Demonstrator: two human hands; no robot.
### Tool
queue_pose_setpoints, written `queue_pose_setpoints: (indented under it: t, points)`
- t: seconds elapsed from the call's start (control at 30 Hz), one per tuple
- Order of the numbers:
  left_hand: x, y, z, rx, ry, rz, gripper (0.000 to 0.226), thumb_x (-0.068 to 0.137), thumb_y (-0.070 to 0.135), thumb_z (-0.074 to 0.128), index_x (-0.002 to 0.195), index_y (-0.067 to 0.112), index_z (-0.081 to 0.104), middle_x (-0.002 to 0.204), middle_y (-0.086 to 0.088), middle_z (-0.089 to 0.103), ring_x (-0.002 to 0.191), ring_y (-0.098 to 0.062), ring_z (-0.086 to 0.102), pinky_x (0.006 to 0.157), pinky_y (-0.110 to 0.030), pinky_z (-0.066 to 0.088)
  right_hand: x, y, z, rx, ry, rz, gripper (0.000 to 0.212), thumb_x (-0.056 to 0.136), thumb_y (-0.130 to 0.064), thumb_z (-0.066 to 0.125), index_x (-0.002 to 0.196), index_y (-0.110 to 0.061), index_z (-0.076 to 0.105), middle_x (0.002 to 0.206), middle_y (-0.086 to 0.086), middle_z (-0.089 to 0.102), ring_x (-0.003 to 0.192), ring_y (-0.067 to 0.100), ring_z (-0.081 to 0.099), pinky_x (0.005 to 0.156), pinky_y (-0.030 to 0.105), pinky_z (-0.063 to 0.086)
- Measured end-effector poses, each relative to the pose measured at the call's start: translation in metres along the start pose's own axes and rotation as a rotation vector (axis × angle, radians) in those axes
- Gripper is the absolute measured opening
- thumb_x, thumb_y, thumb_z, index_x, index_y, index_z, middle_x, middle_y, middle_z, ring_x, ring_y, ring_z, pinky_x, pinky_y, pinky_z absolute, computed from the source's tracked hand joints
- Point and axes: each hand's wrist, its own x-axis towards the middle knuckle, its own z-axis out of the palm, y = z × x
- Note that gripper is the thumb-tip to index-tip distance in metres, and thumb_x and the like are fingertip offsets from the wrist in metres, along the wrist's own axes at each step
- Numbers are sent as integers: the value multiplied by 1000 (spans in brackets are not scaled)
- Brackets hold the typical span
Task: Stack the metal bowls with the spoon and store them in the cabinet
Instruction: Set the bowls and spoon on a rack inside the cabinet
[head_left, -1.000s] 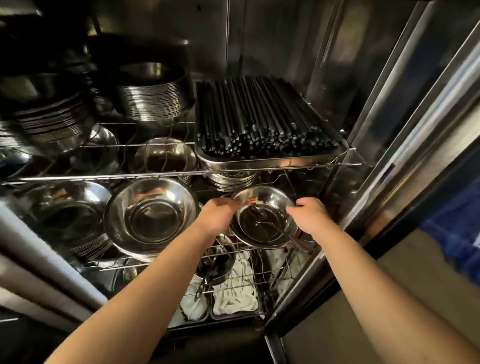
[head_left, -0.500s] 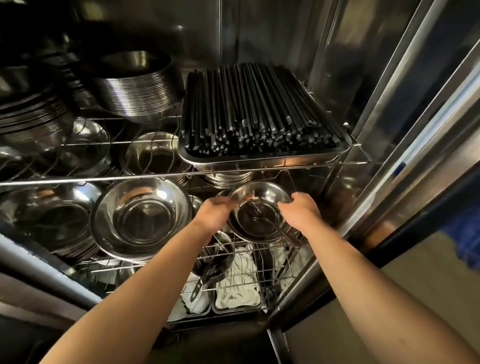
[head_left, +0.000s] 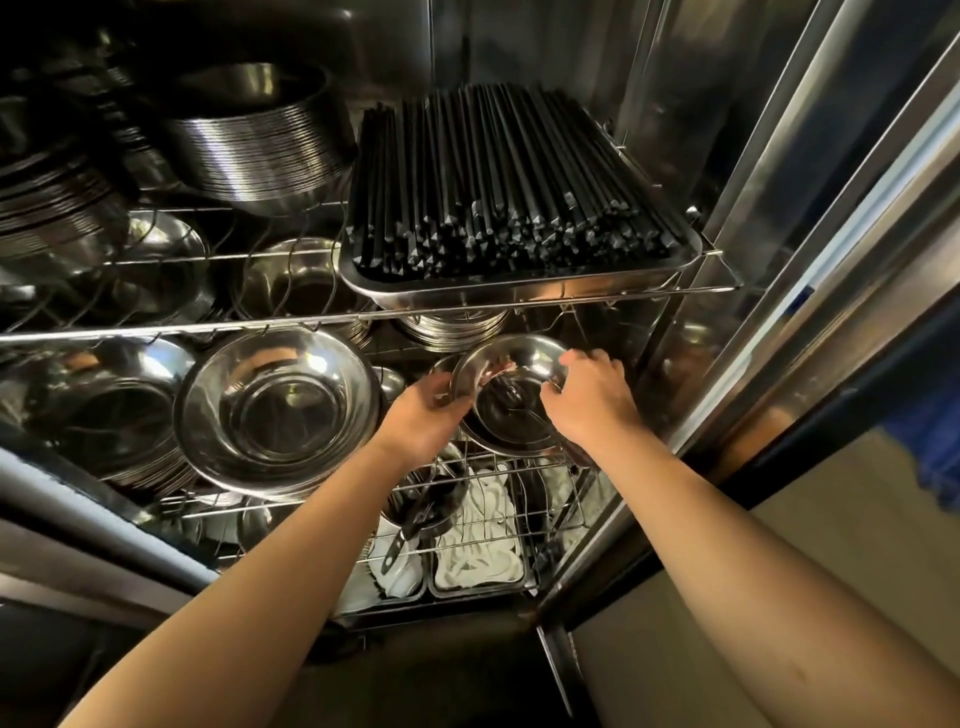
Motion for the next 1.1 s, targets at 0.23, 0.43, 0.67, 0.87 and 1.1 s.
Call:
queue_pose_setpoints:
  t: [0.23,0.43,0.67,0.87,1.1]
  points:
    - [-42,-32,0,403,-46,89,61,97,40,57,152,22,40,153,-7,47,137,-26,49,111,-39,43,-18,-13,7,-97,-91,-68,45,95,-47,60,127,-16,65,122,10,65,118,31,56,82,42,54]
    - [-75,-60,0,914,-36,108,68,97,47,52,155,21,27,151,-9,47,136,-31,46,110,-46,44,-27,-19,10,-129,-189,-78,34,96,-42,59,105,-11,70,105,10,69,110,34,62,84,43,58]
    - [-89,-77,-1,1105,4,78,66,95,51,50,150,20,32,146,-9,52,136,-30,46,115,-44,37,-29,-20,16,-172,-175,-46,19,98,-22,59,100,-9,72,108,15,66,85,30,60,68,34,48]
    - [-94,-83,2,1166,33,82,69,93,45,56,151,20,27,141,-10,53,134,-31,48,114,-42,38,-35,-19,18,-174,-126,-156,17,96,-21,60,90,-8,70,81,8,59,84,31,63,66,35,50]
    - [-92,-85,6,1198,48,57,71,89,32,65,149,22,27,138,-10,54,132,-30,48,116,-43,35,-62,-16,2,62,-136,-291,23,91,-21,58,73,-12,68,63,6,65,60,24,64,59,37,58]
